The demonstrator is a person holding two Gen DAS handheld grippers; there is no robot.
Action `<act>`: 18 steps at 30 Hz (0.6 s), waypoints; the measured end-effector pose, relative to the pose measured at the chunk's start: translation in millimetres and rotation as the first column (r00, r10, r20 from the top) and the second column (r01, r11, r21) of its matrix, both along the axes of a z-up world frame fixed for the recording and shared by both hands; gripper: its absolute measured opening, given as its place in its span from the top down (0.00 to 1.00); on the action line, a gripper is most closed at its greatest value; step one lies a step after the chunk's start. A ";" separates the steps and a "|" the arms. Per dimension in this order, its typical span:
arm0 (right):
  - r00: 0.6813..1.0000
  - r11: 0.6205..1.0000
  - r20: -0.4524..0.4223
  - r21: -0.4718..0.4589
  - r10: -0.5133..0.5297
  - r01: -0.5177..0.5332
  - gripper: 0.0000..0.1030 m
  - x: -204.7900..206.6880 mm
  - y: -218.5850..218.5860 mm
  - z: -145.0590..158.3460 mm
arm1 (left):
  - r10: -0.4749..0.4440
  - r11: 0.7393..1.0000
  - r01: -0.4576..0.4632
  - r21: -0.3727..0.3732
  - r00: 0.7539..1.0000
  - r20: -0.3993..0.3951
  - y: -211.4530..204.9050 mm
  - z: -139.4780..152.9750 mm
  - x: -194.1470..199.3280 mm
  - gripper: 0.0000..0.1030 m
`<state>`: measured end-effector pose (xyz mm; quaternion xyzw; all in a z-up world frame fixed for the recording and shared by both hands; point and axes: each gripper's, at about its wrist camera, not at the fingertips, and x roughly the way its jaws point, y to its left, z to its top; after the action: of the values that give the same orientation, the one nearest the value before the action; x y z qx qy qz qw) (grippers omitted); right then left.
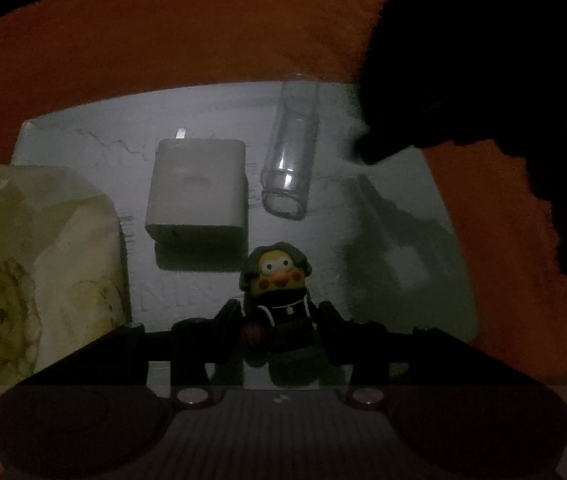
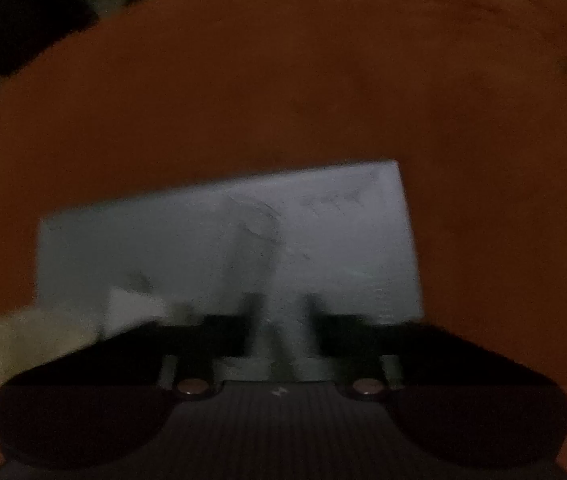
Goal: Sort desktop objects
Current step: 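Lower the right tool onto the clear plastic tube and close it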
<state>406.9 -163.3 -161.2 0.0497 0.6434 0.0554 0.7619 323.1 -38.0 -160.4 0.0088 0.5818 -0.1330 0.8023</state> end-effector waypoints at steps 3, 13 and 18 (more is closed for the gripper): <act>0.996 0.995 -0.020 -0.030 0.090 -0.091 0.96 -8.9 -5.0 -4.8 | -0.019 1.000 0.019 -0.002 1.000 -0.002 6.6 -0.4 -0.2 0.64; 1.000 0.998 -0.014 0.063 0.021 -0.021 0.95 -9.6 -23.2 2.4 | 0.002 0.999 -0.002 -0.036 1.000 -0.009 26.0 -3.1 -5.1 0.64; 0.999 0.994 0.010 0.097 -0.048 0.047 0.67 -8.9 -15.9 3.4 | 0.010 0.999 -0.011 -0.040 1.000 -0.011 29.5 -6.4 -9.3 0.64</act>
<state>398.0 -179.2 -157.8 0.1017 0.6338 0.0686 0.7637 313.9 -8.5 -166.7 -0.0113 0.5834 -0.1405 0.7998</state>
